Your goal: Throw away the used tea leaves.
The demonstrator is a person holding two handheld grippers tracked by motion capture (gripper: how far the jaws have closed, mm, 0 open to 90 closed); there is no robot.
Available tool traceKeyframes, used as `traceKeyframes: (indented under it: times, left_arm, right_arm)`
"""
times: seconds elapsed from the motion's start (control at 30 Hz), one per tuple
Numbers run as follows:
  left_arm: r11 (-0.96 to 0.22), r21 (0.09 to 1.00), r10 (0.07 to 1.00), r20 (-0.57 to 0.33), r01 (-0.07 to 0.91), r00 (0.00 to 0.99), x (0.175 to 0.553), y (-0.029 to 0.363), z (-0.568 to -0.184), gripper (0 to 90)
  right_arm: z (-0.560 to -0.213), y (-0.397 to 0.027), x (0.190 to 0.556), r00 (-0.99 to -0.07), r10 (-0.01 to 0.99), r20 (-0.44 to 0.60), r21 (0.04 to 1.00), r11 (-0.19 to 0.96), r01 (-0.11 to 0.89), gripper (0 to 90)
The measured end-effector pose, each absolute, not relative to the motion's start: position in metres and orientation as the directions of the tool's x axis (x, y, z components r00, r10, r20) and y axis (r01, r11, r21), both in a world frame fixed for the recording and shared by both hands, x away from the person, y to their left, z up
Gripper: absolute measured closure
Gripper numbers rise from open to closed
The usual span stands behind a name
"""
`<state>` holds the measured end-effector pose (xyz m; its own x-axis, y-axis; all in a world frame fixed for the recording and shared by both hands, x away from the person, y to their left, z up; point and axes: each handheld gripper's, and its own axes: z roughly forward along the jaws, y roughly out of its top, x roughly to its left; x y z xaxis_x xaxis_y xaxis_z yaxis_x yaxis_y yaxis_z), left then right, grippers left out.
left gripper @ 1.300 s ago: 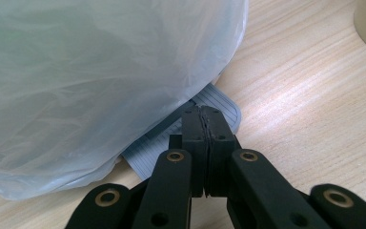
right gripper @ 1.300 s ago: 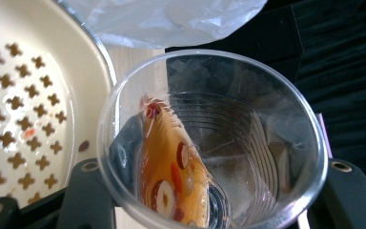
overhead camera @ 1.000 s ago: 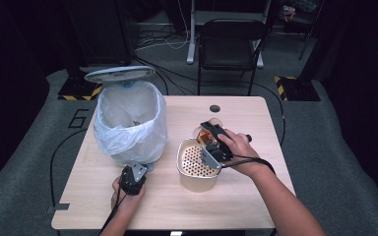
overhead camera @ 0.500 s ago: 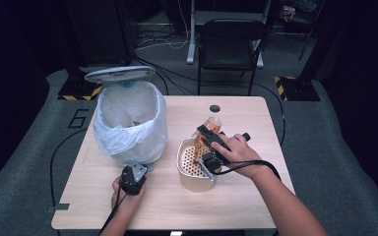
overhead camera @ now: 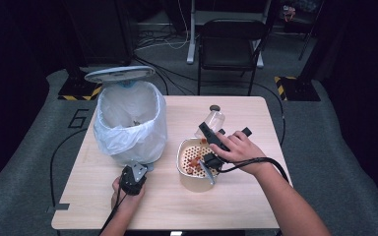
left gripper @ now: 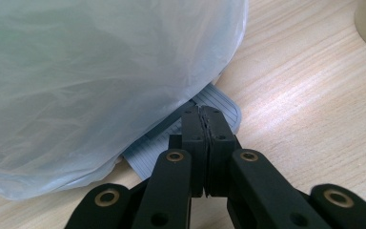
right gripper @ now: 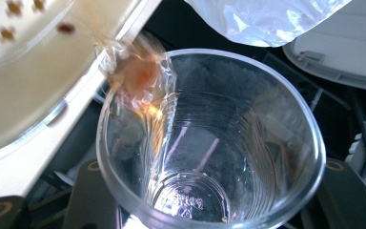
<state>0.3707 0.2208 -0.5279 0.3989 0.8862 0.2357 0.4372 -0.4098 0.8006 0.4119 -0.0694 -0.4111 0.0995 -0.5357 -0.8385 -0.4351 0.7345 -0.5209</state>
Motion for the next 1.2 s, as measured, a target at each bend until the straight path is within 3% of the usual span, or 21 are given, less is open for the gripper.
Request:
traceKeyframes:
  times: [0.37, 0.47, 0.57, 0.6, 0.8, 0.87, 0.9, 1.2]
  left_arm:
    - [-0.407, 0.805, 0.888, 0.239, 0.432, 0.393, 0.3708, 0.2204, -0.5285, 88.8]
    - [-0.408, 0.804, 0.887, 0.239, 0.433, 0.394, 0.3707, 0.2205, -0.5284, 88.9]
    - [-0.408, 0.804, 0.888, 0.238, 0.433, 0.394, 0.3708, 0.2206, -0.5284, 88.8]
    - [-0.408, 0.804, 0.888, 0.238, 0.433, 0.394, 0.3708, 0.2206, -0.5284, 88.8]
    - [-0.407, 0.804, 0.888, 0.236, 0.434, 0.395, 0.3708, 0.2206, -0.5283, 88.9]
    - [-0.406, 0.804, 0.888, 0.235, 0.434, 0.395, 0.3708, 0.2207, -0.5283, 88.9]
    - [-0.406, 0.804, 0.888, 0.235, 0.434, 0.395, 0.3708, 0.2207, -0.5283, 88.9]
    - [-0.406, 0.804, 0.888, 0.235, 0.434, 0.396, 0.3709, 0.2208, -0.5283, 88.9]
  right_arm:
    - [-0.4126, -0.0668, 0.4068, 0.200, -0.582, -0.788, -0.605, 0.674, -0.423, 43.3]
    - [-0.4131, -0.0658, 0.4064, 0.202, -0.589, -0.783, -0.611, 0.667, -0.426, 43.3]
    - [-0.4184, -0.0660, 0.4068, 0.199, -0.511, -0.836, -0.541, 0.709, -0.451, 43.3]
    - [-0.4137, -0.0651, 0.4056, 0.210, -0.582, -0.785, -0.610, 0.667, -0.428, 43.3]
    - [-0.4122, -0.0665, 0.4058, 0.204, -0.581, -0.788, -0.605, 0.670, -0.431, 43.2]
    - [-0.4168, -0.0681, 0.4048, 0.178, -0.513, -0.840, -0.535, 0.724, -0.435, 43.3]
    - [-0.4113, -0.0658, 0.4053, 0.216, -0.575, -0.789, -0.605, 0.668, -0.432, 43.3]
    - [-0.4097, -0.0646, 0.4030, 0.201, -0.573, -0.795, -0.595, 0.668, -0.447, 43.2]
